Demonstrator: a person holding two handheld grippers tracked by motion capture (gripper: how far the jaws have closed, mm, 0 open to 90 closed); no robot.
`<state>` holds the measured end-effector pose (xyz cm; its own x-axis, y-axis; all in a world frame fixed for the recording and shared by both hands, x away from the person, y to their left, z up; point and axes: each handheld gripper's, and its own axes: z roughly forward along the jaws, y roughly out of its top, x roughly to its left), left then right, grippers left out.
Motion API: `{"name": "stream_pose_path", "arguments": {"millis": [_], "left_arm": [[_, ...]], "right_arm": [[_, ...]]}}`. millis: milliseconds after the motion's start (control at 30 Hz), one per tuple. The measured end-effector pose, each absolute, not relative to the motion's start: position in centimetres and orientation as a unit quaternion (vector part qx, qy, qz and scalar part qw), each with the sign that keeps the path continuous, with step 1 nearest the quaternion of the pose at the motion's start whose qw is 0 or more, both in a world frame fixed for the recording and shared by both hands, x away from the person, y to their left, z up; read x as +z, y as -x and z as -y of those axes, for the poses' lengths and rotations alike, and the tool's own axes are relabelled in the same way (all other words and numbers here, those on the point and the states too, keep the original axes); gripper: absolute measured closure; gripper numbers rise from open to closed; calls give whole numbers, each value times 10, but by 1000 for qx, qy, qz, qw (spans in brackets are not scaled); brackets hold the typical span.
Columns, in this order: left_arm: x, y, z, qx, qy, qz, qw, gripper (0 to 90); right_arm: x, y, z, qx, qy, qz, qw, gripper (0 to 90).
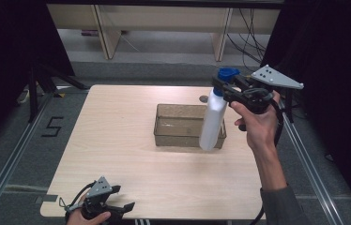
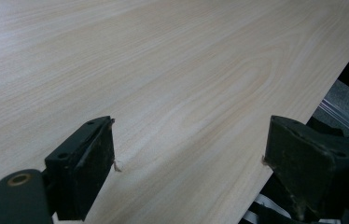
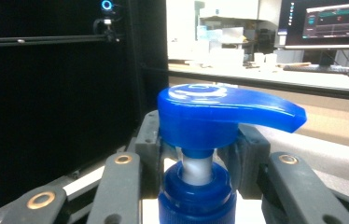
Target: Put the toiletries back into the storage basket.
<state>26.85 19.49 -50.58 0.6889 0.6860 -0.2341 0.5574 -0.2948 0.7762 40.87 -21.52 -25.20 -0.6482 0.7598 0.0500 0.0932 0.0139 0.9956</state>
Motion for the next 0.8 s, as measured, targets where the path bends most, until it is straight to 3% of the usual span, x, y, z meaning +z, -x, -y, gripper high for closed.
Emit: {"name": "stream_pose_path", "arguments": {"millis": [800], "left_arm": [[-505, -268, -195, 69, -805, -384, 447, 152]], "right_arm": [[-273, -465, 227, 597, -374, -644, 298, 618]]}}
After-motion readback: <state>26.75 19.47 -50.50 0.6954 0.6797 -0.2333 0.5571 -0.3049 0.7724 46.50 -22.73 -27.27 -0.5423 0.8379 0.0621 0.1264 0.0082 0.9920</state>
